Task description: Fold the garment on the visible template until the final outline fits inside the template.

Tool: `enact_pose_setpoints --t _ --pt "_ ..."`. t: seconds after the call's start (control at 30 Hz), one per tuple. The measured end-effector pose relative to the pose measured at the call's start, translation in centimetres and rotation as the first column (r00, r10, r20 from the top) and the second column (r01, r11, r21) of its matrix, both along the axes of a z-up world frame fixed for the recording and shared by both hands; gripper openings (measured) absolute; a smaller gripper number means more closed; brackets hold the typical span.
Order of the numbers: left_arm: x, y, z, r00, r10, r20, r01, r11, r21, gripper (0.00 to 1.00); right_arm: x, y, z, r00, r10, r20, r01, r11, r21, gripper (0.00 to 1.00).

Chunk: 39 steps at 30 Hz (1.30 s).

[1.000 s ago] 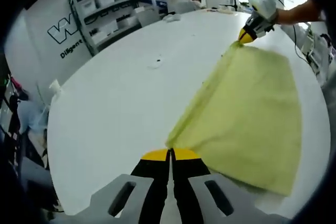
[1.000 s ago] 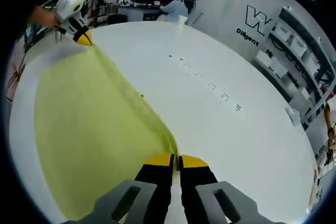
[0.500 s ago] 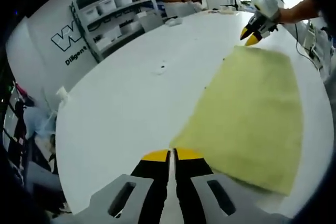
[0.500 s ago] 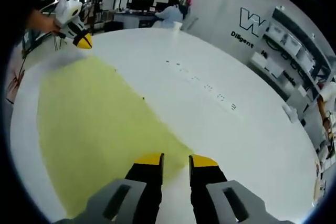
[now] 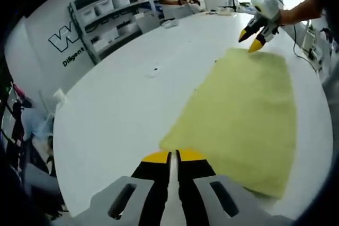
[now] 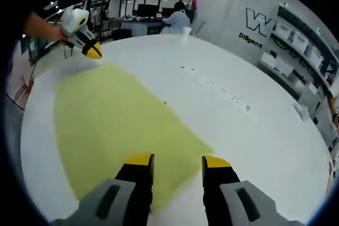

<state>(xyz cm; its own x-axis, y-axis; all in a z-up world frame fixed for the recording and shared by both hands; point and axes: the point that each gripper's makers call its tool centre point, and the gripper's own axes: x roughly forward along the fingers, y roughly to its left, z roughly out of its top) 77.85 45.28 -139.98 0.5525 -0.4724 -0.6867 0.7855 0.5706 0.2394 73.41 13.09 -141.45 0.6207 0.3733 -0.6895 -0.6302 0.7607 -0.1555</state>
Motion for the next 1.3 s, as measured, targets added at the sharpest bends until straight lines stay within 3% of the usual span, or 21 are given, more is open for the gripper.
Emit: enact_pose_setpoints --t 0.2,0.33,0.43,0.7,0.83,0.93,1.03,1.3 --pt "-1.0 -0.7 0.1 1.0 -0.014 -0.012 0.014 0.999 -0.046 0.25 -1.3 1.5 0.0 0.999 0.03 -0.024 -0.028 0.998 0.057 0.55" --pt "-2.6 -1.2 -0.2 0.998 -0.048 -0.04 0.045 0.995 -0.089 0.39 -2.2 2.4 -0.1 0.998 0.048 -0.032 -0.045 0.996 0.079 0.61" --pt "-3.8 -1.3 -0.7 0.994 -0.091 -0.062 0.085 0.992 -0.095 0.41 -2.9 2.8 -0.2 0.997 0.07 -0.04 -0.067 0.995 0.08 0.64" --pt "-6.6 -0.9 -1.8 0.981 -0.157 -0.111 0.149 0.986 -0.073 0.44 -4.4 2.9 -0.8 0.993 0.1 -0.065 -0.095 0.992 0.08 0.64" --pt "-7.2 -0.3 -2.4 0.978 -0.187 -0.095 0.187 0.982 -0.009 0.46 -5.1 2.8 -1.0 0.991 0.118 -0.07 -0.113 0.991 0.067 0.64" --pt "-7.6 0.1 -2.7 0.976 -0.19 -0.102 0.191 0.982 0.004 0.45 -5.5 2.3 -1.1 0.989 0.126 -0.07 -0.123 0.991 0.049 0.63" --pt "-7.6 1.0 -2.7 0.981 -0.178 -0.077 0.183 0.981 0.06 0.45 -5.8 1.3 -1.2 0.992 0.113 -0.063 -0.112 0.993 0.029 0.59" --pt "-7.9 -0.1 -0.8 0.987 -0.162 -0.015 0.162 0.987 0.003 0.46 -6.5 0.4 -1.0 0.996 0.069 -0.056 -0.067 0.997 0.045 0.59"
